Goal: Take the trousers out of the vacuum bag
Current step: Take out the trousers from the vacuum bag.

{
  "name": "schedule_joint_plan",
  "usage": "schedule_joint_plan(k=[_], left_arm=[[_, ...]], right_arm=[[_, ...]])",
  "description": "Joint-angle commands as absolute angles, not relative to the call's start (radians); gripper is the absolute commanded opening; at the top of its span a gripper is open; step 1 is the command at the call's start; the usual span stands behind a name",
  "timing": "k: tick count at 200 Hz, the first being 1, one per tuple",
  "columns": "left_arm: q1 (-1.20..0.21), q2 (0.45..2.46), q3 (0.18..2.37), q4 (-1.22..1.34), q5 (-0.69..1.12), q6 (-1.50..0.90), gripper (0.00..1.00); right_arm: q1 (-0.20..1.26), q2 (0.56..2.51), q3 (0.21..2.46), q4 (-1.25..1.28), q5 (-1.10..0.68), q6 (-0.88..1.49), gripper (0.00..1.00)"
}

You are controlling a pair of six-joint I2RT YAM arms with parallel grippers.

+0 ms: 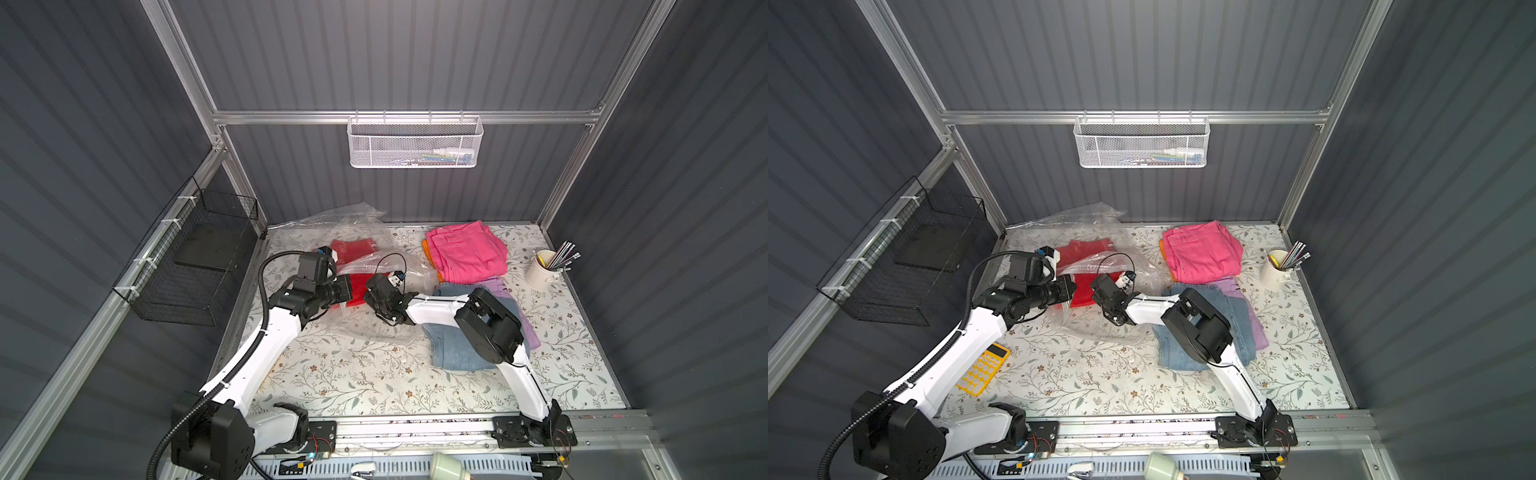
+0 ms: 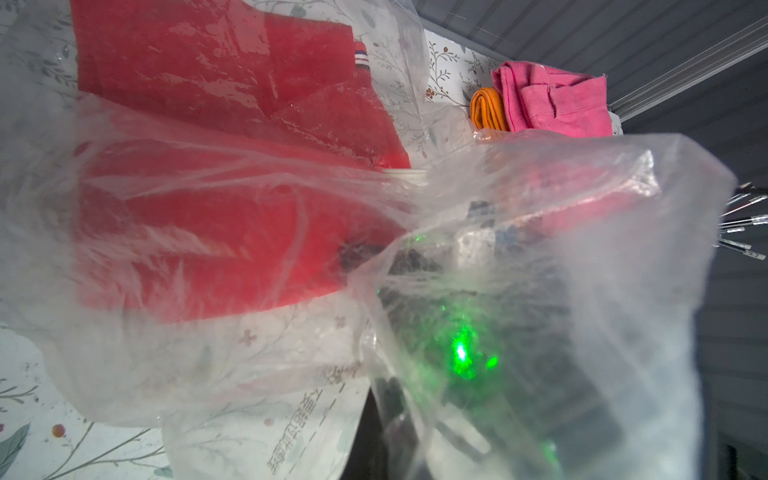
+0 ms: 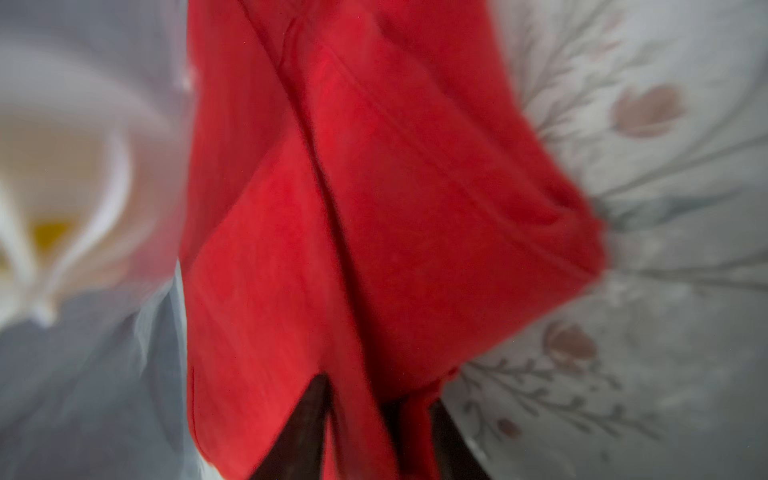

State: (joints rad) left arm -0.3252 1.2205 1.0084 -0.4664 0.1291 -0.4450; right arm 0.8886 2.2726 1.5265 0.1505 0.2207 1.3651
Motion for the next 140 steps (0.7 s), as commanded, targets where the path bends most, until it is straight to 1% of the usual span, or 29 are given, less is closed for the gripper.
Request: schedule_joint_plan(k=[1,9,20,66,104,122,132,140], left_arm=[[-0.319,1.202,0.981,-0.484,0.097,-0.425,0.0],[-0.319,1.201,0.968,-0.478,0.082,-0.425,0.0],[-0.319,1.207,0.955,-0.479,0.064,-0.422,0.0],[-0.319,1.223,0.932,-0.464,0.041,-0.428,0.0],[-0.319,1.224,0.934,-0.455,0.039,-0.427,0.0],[-0.319,1.22,0.937,-0.458,0.044,-0.428,0.0],[-0.319,1.218,0.939,-0.457,0.048,-0.429,0.0],[-0.319,1.214,0.939,-0.457,0.048,-0.431,0.0]], right_arm=[[0.876,2.235,1.497,0.183,0.213,1.322,0.15],[0.876,2.207,1.479,0.193,0.215,1.298,0.12],[0.877,2.167,1.45,0.208,0.211,1.27,0.11],[0.906,1.999,1.271,0.263,0.21,1.245,0.13],[0.933,1.954,1.137,0.308,0.186,1.308,0.14],[0.937,1.957,1.101,0.31,0.189,1.331,0.19],[0.937,1.959,1.086,0.322,0.186,1.347,0.26],[0.937,1.96,1.078,0.34,0.18,1.35,0.36]])
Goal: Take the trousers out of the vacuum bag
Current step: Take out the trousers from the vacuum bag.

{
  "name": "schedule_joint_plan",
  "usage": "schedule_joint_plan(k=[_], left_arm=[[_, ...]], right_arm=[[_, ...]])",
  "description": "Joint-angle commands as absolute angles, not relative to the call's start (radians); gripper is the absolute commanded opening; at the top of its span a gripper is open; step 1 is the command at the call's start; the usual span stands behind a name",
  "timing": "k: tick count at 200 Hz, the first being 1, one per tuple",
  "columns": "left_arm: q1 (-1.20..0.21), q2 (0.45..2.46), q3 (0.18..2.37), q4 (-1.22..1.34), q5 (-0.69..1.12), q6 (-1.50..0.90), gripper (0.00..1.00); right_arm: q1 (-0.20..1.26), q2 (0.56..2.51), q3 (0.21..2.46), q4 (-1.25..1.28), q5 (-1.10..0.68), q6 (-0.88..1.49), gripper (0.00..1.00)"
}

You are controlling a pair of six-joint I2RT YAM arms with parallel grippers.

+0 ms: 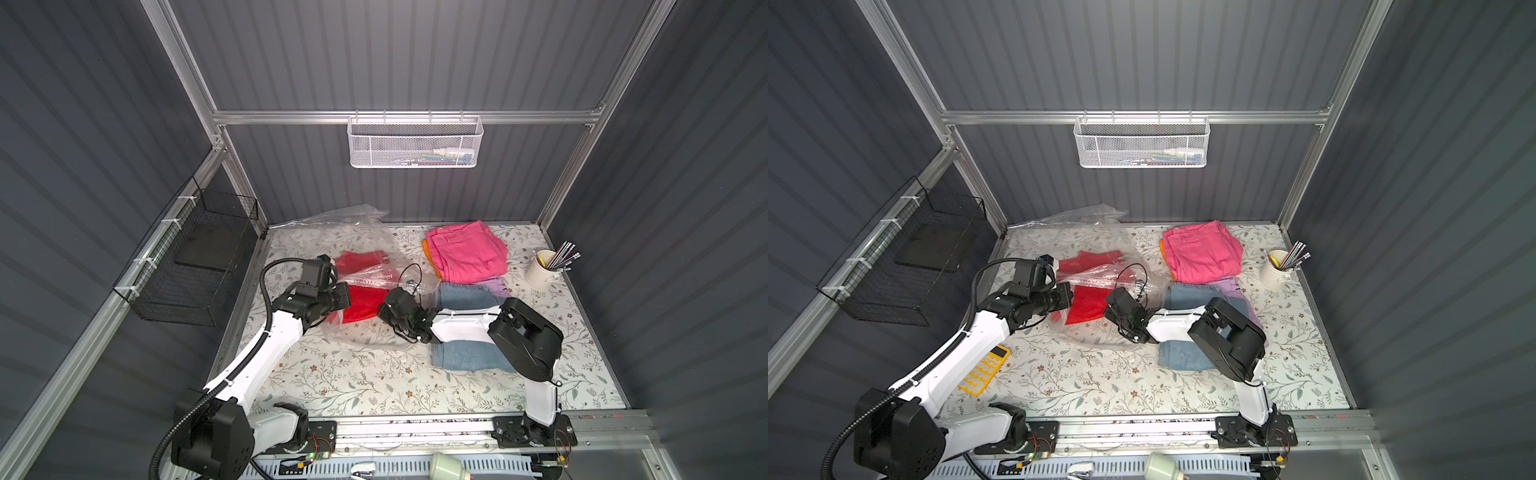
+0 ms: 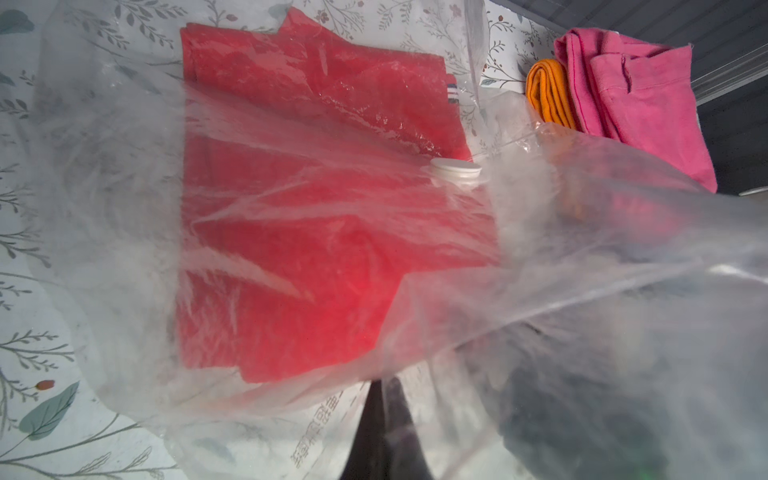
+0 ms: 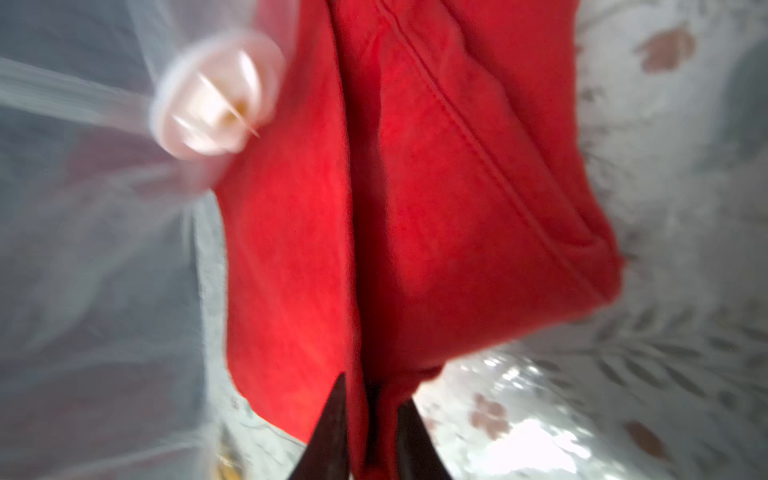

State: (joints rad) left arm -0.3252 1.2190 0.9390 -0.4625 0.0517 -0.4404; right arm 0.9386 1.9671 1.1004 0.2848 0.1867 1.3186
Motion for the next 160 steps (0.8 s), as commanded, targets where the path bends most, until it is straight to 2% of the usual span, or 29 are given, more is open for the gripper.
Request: schedule_joint_plan(k=[1,27,51,84,160], left_arm=[[-0.319,1.214,0.939,-0.458,0.048,-0.431,0.0],[-0.319,1.207,0.939,-0.462,0.052,-0.433,0.0],[-0.319,1.201,0.938,-0.464,0.05,-0.434,0.0],[-0.319,1.198,0.94,-0.464,0.05,-0.436,0.0],[-0.319,1.174,0.945,-0.481,0.038,-0.428,0.0]], right_arm=[[0.937,1.96,1.077,0.343,0.178,1.35,0.37],[0.961,1.947,1.066,0.389,0.185,1.353,0.64],[0.999,1.937,1.081,0.351,0.225,1.381,0.76],[1.006,1.99,1.13,0.323,0.215,1.431,0.78],[0.972,2.173,1.34,0.246,0.173,1.501,0.7]])
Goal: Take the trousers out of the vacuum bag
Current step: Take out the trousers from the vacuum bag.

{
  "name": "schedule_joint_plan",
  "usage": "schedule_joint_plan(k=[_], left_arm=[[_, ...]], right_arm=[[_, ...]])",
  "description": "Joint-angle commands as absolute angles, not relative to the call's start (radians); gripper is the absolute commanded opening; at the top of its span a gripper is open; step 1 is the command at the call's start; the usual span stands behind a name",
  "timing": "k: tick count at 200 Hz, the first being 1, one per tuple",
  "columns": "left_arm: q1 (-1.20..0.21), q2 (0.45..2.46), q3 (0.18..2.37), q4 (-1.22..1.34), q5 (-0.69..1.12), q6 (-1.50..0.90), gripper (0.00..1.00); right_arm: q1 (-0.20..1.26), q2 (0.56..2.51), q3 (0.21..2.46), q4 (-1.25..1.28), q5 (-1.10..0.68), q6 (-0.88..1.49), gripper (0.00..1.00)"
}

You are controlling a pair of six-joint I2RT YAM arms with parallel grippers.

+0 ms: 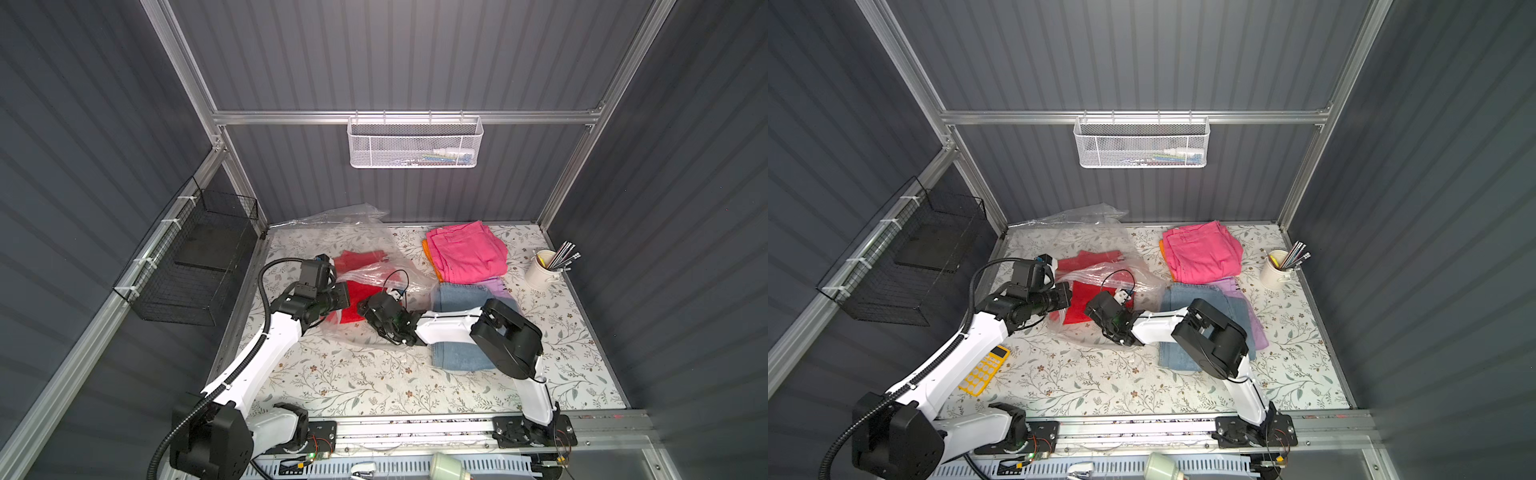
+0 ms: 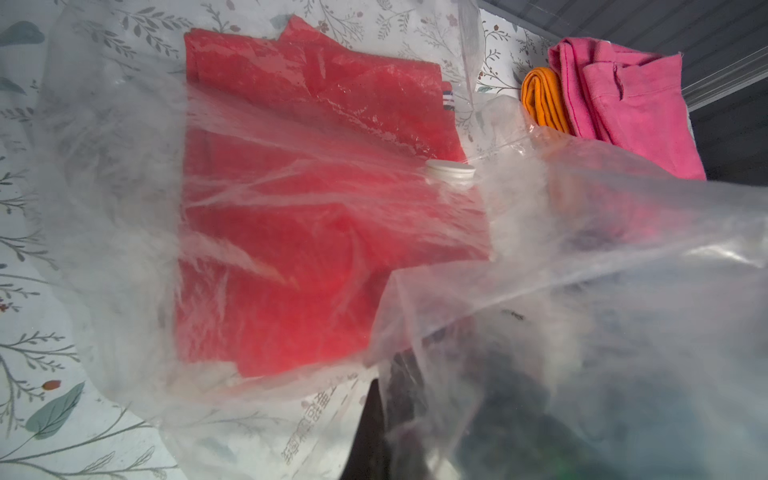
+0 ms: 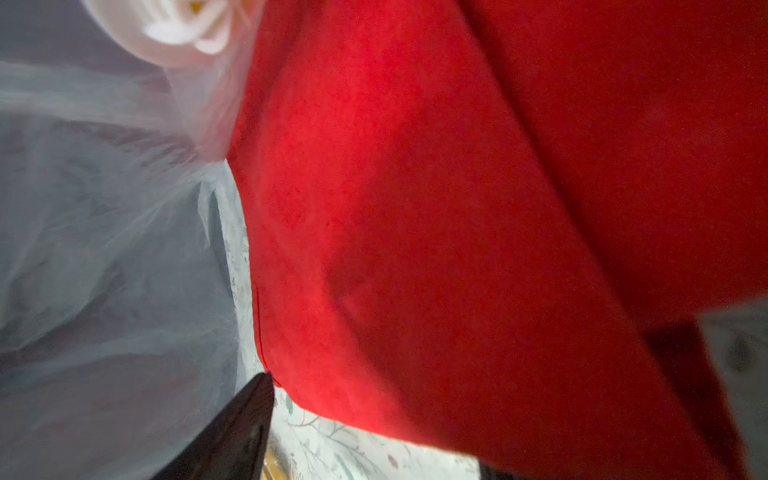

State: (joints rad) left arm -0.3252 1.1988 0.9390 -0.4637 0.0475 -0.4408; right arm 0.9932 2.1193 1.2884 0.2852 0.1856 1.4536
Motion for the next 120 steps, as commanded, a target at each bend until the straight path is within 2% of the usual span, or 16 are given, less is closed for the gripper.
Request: schedule_joint_plan(k=[1,55,81,120], left_arm=[[-0.319,1.173,0.945,-0.481,0.038,-0.428,0.0],[-0.319,1.164,0.948,-0.493,0.017,-0.419,0.0],[-0.319,1.18,0.939,-0.484,0.009,-0.415,0.0],[-0.319,1.188,0.934,-0.485,-0.02,-0.402,0.0]], right_arm=[[0.972,2.175,1.341,0.244,0.173,1.502,0.7],[0.948,2.173,1.344,0.24,0.199,1.455,0.26],[0.958,2.092,1.255,0.274,0.193,1.433,0.21],[0.994,1.976,1.058,0.346,0.214,1.472,0.24]])
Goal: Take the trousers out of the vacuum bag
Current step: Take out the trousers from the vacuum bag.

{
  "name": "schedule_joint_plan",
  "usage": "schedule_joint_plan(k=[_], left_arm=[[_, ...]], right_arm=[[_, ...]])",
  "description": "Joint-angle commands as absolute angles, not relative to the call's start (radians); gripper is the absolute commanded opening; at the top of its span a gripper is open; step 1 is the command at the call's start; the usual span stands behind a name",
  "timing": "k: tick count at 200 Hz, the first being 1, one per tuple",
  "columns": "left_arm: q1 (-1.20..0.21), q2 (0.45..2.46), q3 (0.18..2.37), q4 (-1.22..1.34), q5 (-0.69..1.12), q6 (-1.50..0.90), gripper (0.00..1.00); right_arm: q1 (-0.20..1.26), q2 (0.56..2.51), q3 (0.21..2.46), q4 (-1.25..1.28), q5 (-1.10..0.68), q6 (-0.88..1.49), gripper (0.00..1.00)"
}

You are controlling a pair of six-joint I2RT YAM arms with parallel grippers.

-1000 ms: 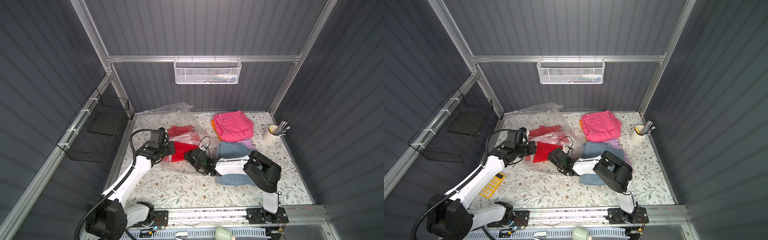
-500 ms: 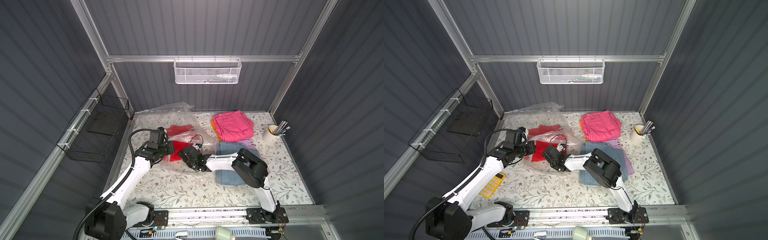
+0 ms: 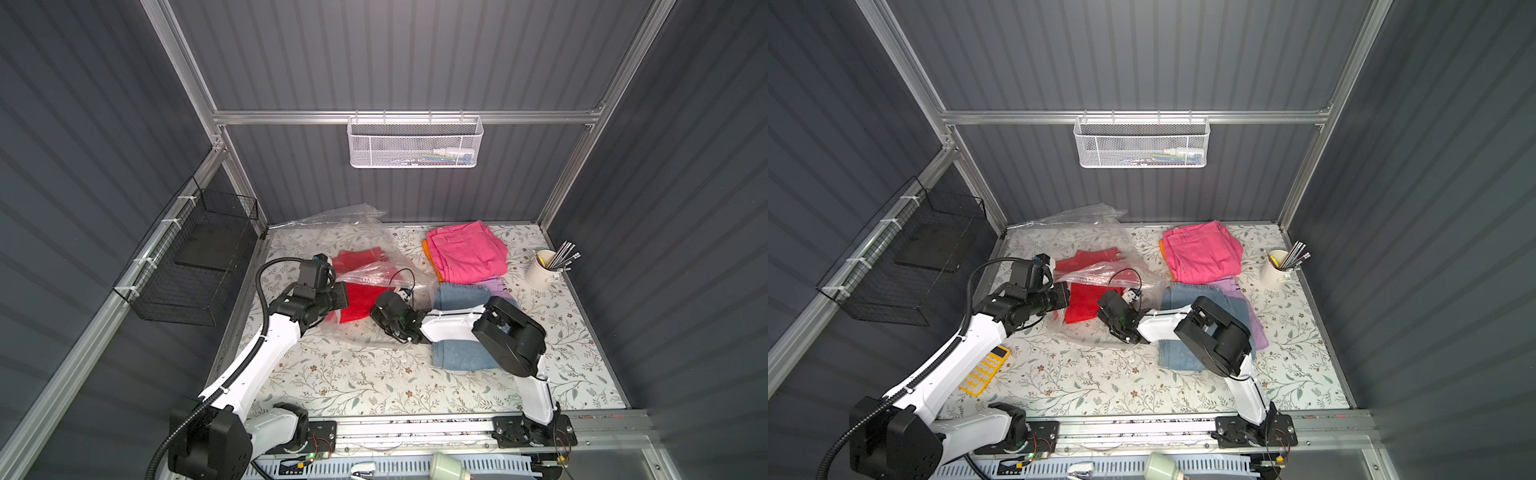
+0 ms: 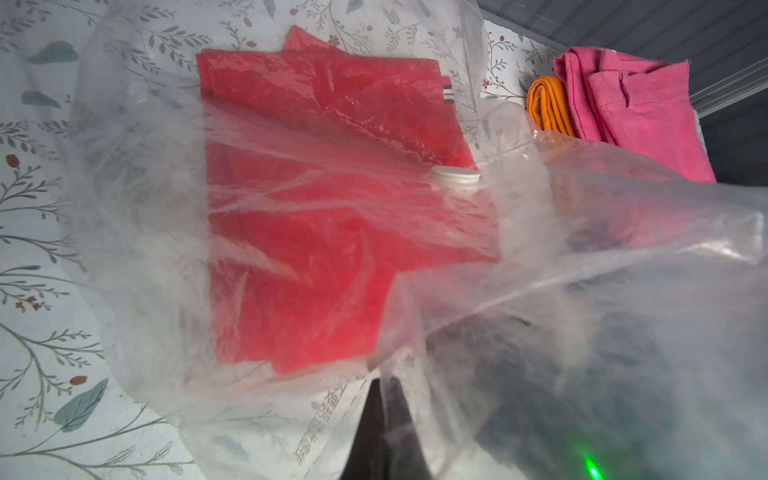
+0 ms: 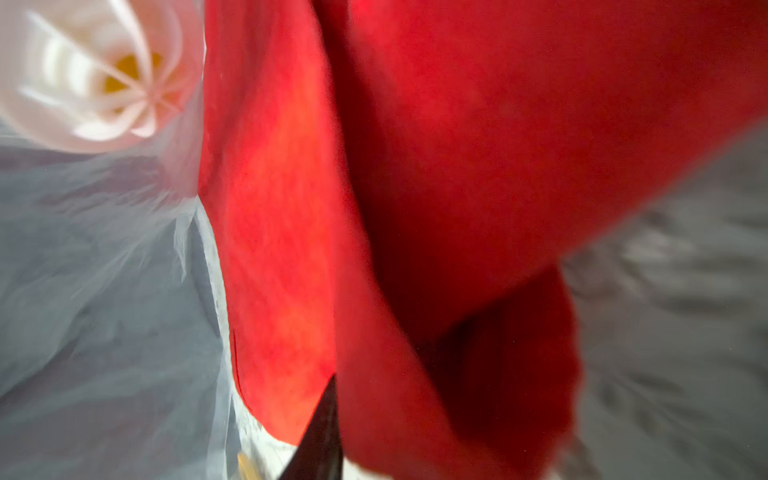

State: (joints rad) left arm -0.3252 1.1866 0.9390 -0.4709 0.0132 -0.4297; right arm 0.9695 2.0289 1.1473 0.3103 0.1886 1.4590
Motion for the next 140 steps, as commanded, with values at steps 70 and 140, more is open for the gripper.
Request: schedule_joint_plan(k=[70,140], left_arm=[[-0.319,1.169,0.936,-0.494,-0.019,-0.404,0.0],[-0.319,1.155,0.936,-0.504,-0.029,-0.407,0.0]], right_arm=[[1.011,2.036,1.104,0.343,0.232,1.51,0.77],[0.983,2.176,1.369,0.106,0.28,1.566,0.78]])
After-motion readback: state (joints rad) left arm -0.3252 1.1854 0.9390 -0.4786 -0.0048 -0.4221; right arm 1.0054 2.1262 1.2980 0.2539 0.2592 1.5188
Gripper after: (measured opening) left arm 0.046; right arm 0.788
